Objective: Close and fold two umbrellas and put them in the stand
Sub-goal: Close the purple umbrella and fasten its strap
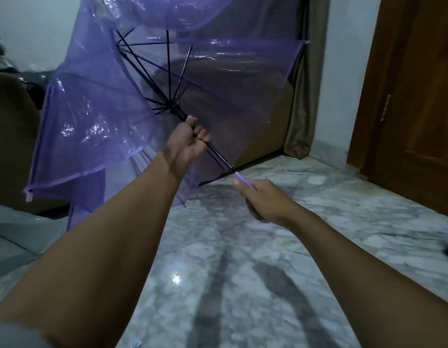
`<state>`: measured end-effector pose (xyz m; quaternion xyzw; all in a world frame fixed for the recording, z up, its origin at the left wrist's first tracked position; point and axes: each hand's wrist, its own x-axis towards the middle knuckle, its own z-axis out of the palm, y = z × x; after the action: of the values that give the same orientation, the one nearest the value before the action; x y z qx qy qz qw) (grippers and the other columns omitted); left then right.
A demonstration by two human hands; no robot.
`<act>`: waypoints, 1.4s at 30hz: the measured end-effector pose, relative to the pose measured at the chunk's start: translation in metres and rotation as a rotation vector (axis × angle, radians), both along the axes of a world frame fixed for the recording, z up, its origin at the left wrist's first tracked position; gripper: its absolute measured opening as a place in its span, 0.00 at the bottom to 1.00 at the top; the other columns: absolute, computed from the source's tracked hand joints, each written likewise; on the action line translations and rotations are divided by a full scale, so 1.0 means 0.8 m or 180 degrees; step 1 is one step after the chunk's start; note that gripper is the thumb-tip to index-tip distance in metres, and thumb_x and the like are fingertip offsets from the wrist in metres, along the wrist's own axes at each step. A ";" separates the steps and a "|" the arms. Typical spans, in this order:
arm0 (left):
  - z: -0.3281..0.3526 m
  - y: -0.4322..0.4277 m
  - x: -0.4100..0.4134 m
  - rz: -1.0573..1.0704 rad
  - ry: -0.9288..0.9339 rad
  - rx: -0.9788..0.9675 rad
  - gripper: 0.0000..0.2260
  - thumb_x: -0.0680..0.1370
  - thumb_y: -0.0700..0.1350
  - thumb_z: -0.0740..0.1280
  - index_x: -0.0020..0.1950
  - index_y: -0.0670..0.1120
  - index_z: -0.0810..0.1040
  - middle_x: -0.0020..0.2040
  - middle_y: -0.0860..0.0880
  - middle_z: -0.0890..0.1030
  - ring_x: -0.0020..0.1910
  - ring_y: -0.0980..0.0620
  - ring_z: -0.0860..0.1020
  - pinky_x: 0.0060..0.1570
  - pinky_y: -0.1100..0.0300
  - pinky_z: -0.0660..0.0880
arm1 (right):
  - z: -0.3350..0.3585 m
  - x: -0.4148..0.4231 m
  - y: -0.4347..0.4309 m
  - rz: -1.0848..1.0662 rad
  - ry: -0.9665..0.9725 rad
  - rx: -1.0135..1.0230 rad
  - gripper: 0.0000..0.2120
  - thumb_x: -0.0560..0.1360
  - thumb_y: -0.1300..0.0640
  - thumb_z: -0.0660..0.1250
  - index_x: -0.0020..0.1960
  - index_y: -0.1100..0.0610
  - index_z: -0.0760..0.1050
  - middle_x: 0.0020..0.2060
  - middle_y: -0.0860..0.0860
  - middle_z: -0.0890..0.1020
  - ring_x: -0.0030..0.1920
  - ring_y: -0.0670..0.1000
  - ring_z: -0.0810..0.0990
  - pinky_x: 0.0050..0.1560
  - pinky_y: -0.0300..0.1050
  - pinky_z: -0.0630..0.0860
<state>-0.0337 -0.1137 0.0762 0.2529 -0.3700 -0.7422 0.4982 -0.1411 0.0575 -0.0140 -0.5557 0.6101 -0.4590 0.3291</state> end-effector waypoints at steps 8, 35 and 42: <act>0.004 0.007 0.007 0.0186 0.0226 0.0108 0.18 0.85 0.50 0.49 0.38 0.45 0.65 0.19 0.51 0.61 0.17 0.55 0.59 0.26 0.63 0.57 | 0.006 0.006 -0.002 -0.0290 0.0530 -0.0395 0.24 0.80 0.39 0.55 0.32 0.54 0.61 0.25 0.53 0.64 0.26 0.51 0.62 0.34 0.48 0.61; -0.029 0.091 -0.040 -0.0546 -0.0411 0.0395 0.15 0.82 0.50 0.59 0.40 0.45 0.74 0.36 0.45 0.76 0.40 0.50 0.77 0.63 0.52 0.73 | 0.063 0.014 -0.040 -0.1107 0.0675 -0.0271 0.20 0.82 0.48 0.56 0.56 0.62 0.78 0.52 0.63 0.82 0.49 0.61 0.80 0.41 0.44 0.68; -0.027 0.100 -0.040 -0.0650 -0.0140 0.0383 0.14 0.82 0.51 0.58 0.43 0.45 0.74 0.37 0.44 0.76 0.48 0.41 0.80 0.51 0.49 0.77 | 0.062 0.019 -0.038 -0.1100 0.0414 -0.0275 0.20 0.82 0.47 0.55 0.56 0.61 0.78 0.50 0.61 0.82 0.47 0.59 0.80 0.42 0.46 0.71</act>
<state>-0.0658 -0.0336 0.0546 0.2596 -0.3595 -0.8043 0.3956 -0.1259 0.0271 0.0359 -0.4847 0.6962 -0.4975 0.1811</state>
